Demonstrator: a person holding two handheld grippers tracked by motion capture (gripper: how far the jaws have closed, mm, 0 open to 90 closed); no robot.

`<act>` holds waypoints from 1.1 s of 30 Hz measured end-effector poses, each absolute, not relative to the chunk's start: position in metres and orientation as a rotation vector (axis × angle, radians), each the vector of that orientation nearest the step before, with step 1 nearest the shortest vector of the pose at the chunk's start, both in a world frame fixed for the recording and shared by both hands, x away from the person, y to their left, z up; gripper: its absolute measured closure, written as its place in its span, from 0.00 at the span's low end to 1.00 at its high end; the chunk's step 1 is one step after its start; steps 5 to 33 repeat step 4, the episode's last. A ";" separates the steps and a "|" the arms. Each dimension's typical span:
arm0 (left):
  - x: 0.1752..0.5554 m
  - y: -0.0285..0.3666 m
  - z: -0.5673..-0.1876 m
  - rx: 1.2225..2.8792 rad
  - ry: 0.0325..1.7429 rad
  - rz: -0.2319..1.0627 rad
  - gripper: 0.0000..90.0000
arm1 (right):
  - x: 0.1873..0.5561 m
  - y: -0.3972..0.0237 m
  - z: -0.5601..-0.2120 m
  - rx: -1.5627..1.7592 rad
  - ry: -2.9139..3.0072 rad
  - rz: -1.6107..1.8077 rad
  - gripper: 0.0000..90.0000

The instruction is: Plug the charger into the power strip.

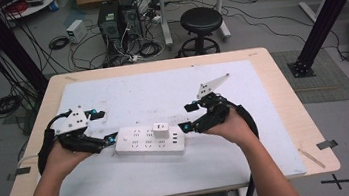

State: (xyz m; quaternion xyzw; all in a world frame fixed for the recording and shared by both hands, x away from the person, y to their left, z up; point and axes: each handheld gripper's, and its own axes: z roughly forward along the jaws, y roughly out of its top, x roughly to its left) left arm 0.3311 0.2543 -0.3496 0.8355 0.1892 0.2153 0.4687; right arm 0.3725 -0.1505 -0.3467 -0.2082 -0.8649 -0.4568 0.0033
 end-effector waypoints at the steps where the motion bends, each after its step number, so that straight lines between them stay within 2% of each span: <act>1: 0.331 0.254 -0.350 2.049 0.464 0.528 0.21 | 0.373 -0.151 -0.347 -0.653 -2.711 -1.432 0.23; 33: 0.332 0.255 -0.350 2.060 0.471 0.544 0.21 | 0.372 -0.151 -0.346 -0.655 -2.721 -1.442 0.23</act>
